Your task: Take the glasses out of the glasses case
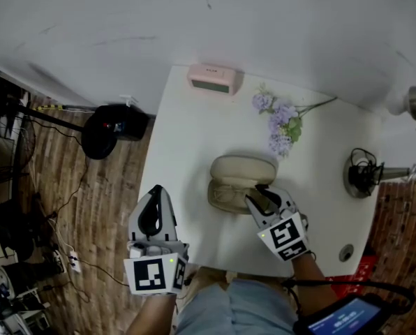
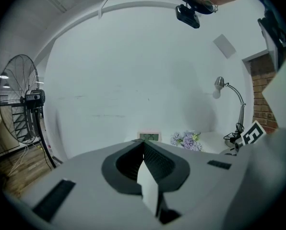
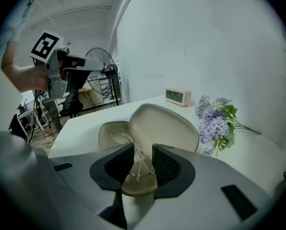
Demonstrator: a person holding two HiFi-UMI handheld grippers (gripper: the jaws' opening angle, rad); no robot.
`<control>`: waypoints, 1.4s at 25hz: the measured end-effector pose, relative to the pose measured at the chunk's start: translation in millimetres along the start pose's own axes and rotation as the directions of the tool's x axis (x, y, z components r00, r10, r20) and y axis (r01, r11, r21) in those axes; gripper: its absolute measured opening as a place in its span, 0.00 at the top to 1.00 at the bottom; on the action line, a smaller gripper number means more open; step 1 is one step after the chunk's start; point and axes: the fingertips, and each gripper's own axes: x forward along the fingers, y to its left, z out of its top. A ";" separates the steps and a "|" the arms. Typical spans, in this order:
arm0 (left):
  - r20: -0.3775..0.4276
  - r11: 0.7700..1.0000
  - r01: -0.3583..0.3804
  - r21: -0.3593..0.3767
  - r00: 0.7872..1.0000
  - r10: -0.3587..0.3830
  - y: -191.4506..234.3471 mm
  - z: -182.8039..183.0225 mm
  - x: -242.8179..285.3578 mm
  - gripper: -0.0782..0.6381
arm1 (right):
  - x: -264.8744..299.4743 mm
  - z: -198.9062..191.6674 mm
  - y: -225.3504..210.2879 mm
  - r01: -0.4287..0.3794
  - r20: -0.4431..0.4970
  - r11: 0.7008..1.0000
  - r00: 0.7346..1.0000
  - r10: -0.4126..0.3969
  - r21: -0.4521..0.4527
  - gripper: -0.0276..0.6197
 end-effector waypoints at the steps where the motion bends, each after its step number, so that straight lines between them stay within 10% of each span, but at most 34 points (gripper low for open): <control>1: -0.001 1.000 -0.002 -0.001 1.000 0.002 -0.3 -0.6 0.1 0.88 | 1.2 -3.0 0.7 -0.004 -0.013 1.000 1.000 0.004 -0.007 0.75; 20: 0.000 0.999 -0.040 -0.011 0.999 0.040 1.5 -0.8 -7.9 0.88 | 8.4 -20.3 9.2 -0.079 -0.160 0.970 0.986 0.042 -0.230 0.88; 35: 0.041 0.999 -0.039 -0.001 0.998 0.039 3.9 18.0 -12.5 0.88 | -2.0 15.4 -0.2 0.016 -0.032 0.977 0.999 -0.023 -0.213 0.89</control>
